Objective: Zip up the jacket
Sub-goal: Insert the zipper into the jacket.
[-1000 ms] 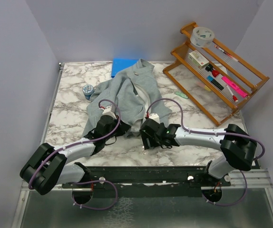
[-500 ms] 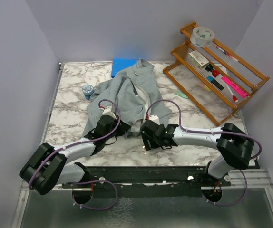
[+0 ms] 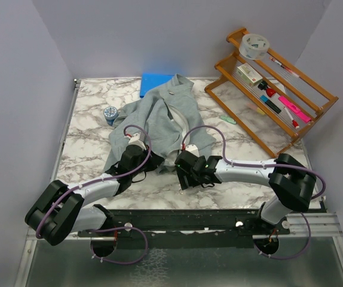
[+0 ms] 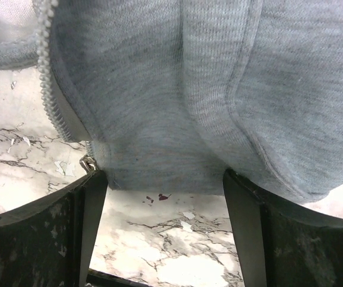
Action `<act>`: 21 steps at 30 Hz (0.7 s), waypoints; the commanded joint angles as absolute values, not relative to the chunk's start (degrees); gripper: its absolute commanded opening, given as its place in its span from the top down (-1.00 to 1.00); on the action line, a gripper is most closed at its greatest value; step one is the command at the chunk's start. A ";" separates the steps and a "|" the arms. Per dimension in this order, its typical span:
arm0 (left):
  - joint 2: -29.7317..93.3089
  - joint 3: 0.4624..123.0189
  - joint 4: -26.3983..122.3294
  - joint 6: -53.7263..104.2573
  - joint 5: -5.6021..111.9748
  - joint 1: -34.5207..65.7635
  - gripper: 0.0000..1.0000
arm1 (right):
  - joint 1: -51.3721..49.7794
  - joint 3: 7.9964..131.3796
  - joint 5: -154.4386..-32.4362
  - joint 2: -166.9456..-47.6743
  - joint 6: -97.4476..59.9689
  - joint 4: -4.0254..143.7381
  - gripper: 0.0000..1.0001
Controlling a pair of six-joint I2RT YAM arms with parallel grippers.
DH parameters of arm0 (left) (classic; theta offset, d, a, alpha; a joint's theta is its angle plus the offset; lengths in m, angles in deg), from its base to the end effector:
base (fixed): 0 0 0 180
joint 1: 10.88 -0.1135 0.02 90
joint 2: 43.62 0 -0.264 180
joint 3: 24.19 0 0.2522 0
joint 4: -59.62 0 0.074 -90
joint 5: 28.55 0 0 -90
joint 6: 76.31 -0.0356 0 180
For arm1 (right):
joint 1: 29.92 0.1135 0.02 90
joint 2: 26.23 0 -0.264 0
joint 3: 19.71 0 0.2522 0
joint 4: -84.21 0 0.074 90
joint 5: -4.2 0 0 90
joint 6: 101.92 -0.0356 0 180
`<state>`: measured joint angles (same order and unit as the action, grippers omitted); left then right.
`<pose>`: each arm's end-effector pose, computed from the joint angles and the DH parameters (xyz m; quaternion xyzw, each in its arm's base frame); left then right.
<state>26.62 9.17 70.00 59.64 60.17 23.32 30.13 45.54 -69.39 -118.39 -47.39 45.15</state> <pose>0.1902 -0.1302 0.1617 -0.0812 0.8464 -0.3460 0.3965 0.1579 0.2539 0.1644 -0.1770 0.9522 0.0587 0.2418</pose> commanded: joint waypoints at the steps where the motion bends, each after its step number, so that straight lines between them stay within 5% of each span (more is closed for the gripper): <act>1: 25.83 9.61 71.17 59.27 59.60 22.96 1.00 | 30.46 46.78 -69.71 -119.23 -46.98 45.71 -0.68; 16: 25.73 9.12 71.17 59.32 59.54 22.79 1.00 | 30.46 46.52 -69.73 -127.20 -46.80 40.97 -0.64; 19: 25.79 9.06 71.17 59.24 59.51 22.78 1.00 | 30.46 45.25 -70.46 -127.39 -47.18 41.52 -0.46; 21: 25.73 9.00 71.17 59.22 59.51 22.71 1.00 | 30.46 44.45 -70.95 -127.01 -47.46 42.19 -0.13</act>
<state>26.62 9.17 70.00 59.64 59.97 23.21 30.13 48.84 -69.35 -122.61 -47.04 45.33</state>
